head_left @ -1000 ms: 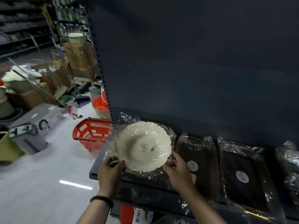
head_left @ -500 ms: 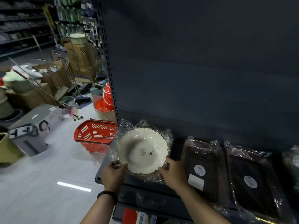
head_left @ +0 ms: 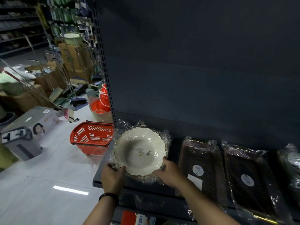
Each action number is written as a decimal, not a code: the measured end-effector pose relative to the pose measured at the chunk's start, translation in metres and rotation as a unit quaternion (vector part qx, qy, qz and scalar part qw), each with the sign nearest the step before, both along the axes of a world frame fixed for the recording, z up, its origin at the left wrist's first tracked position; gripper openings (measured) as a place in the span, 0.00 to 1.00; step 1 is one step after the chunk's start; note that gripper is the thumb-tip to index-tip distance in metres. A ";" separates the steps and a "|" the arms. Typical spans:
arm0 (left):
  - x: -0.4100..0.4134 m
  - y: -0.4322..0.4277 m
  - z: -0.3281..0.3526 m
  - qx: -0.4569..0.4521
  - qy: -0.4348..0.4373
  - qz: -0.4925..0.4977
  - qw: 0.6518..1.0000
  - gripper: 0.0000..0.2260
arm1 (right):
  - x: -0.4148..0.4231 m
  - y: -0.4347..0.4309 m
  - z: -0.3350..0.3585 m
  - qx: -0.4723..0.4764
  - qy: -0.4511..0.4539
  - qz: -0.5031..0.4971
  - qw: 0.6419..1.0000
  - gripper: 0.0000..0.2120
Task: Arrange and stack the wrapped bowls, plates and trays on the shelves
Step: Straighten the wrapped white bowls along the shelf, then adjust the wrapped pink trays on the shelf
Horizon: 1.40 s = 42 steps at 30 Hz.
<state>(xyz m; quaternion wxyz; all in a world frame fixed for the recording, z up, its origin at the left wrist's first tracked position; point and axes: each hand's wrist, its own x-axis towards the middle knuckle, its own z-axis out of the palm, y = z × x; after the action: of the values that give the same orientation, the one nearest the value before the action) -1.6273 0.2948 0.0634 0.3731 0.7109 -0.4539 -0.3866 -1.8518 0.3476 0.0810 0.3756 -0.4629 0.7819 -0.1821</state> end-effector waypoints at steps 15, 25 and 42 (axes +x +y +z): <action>-0.172 0.116 0.016 -0.286 -0.072 -0.513 0.806 0.09 | -0.117 0.172 0.016 -0.122 -0.025 -0.223 0.967 0.04; -0.260 0.161 -0.027 -0.244 -0.163 -0.621 0.727 0.15 | -0.233 0.299 0.004 -0.099 0.050 -0.407 0.907 0.13; -0.274 0.203 -0.038 -0.243 -0.232 -0.551 0.764 0.26 | -0.279 0.294 -0.056 -0.083 -0.265 -0.514 0.811 0.10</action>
<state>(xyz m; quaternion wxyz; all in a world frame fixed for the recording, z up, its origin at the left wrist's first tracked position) -1.9017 0.4974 0.0252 0.1398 0.2918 -0.9189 -0.2257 -2.1304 0.6412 0.0248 0.3802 0.0436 0.7576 -0.5287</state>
